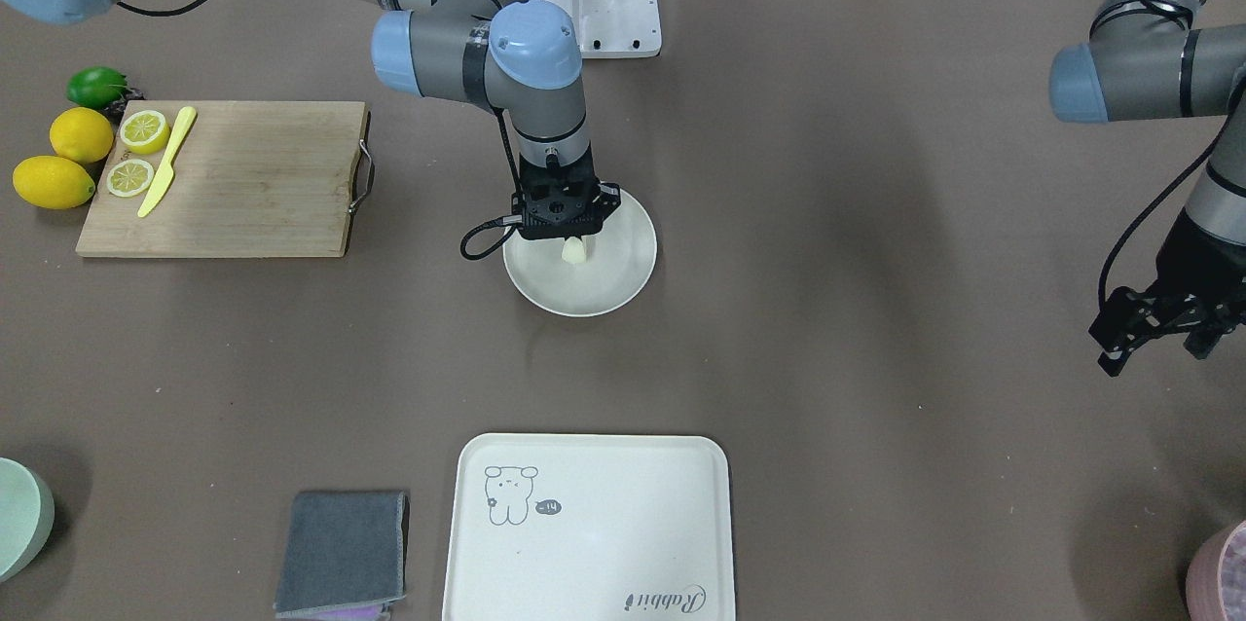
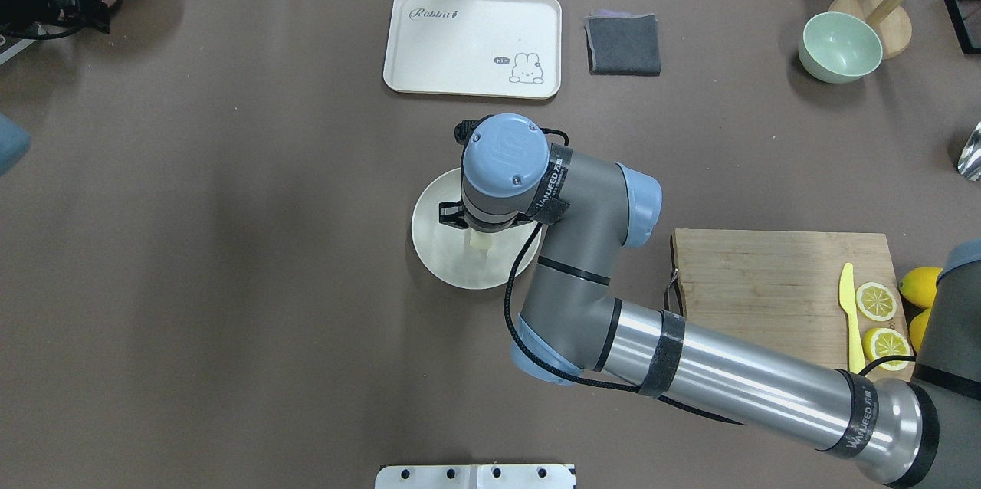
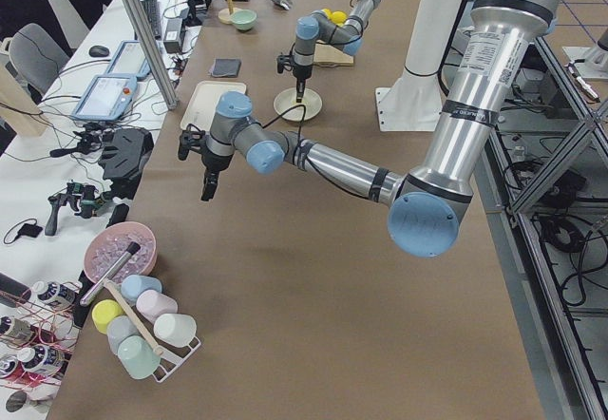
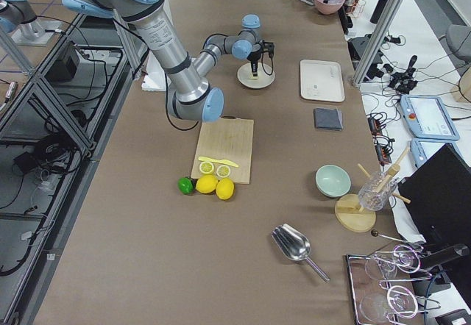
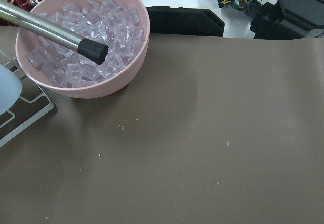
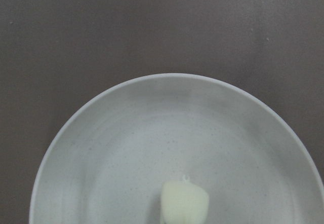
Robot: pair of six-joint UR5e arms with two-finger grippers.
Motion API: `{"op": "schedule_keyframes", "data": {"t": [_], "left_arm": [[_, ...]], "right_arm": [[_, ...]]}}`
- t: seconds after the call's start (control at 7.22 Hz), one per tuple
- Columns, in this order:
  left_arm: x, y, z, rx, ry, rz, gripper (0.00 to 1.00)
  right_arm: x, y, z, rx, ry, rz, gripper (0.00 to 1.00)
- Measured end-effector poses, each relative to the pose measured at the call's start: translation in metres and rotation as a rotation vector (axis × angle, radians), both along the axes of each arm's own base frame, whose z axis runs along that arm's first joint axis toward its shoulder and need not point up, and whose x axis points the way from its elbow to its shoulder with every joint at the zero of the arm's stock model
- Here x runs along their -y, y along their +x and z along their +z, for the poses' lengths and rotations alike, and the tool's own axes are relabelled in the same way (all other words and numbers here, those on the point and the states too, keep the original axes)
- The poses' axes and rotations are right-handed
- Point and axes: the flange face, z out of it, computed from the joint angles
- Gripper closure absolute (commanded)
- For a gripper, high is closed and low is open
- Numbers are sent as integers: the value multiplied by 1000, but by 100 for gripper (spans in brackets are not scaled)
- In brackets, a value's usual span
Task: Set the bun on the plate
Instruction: 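Carry the bun over the white plate and lower it onto the plate, then open the right gripper and withdraw the right arm away from the plate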
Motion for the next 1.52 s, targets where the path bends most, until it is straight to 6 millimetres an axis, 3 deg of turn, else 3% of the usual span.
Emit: {"op": "schedule_keyframes", "data": {"t": [0.42,0.97,1.11,1.25,1.38,1.52], "left_arm": [[-1,-1,2,-1,-8,1,2],[-7,-4,13,13,-17,21,2],[-7,-7,14,-7,-25,40,2],[-11,-21,22,-21,-30,88,2],[-17,-55,43,13,-17,162,2],[-24,-99,65,70,2,229,2]], "right_arm": [[1,4,-5,7,-4,-3,0],[21,34,-10,5,-44,-2,0],[36,52,-8,-8,-51,-2,0],[54,84,-1,-37,-52,-18,0],[69,143,21,-75,-33,-54,0],[79,217,57,-95,-14,-101,0]]}}
